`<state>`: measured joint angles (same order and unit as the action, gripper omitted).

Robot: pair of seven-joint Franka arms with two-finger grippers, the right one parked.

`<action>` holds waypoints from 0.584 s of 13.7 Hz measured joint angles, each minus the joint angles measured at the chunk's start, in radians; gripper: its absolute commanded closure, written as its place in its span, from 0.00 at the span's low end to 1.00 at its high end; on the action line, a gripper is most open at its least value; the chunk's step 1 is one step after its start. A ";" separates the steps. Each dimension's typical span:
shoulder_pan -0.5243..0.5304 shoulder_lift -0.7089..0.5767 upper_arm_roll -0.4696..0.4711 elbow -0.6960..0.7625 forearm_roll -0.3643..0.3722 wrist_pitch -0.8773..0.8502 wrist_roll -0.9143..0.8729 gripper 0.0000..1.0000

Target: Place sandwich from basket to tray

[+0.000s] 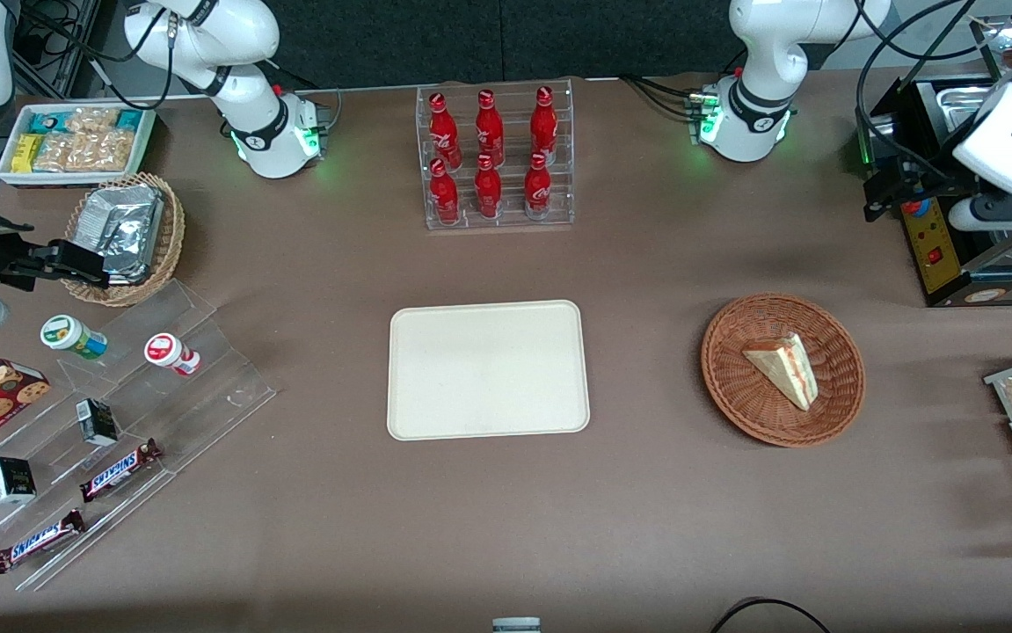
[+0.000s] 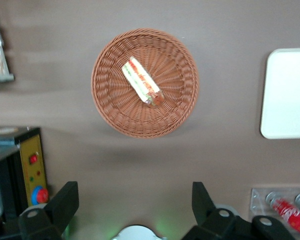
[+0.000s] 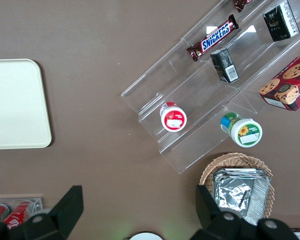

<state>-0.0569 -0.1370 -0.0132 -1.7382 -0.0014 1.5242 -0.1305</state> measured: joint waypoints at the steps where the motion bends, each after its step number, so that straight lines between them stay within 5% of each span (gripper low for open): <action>1: 0.001 0.021 0.002 -0.002 0.003 0.000 -0.051 0.00; 8: 0.002 0.260 0.003 -0.062 0.046 0.198 -0.301 0.00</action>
<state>-0.0544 0.1230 -0.0098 -1.8005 0.0447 1.7222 -0.4313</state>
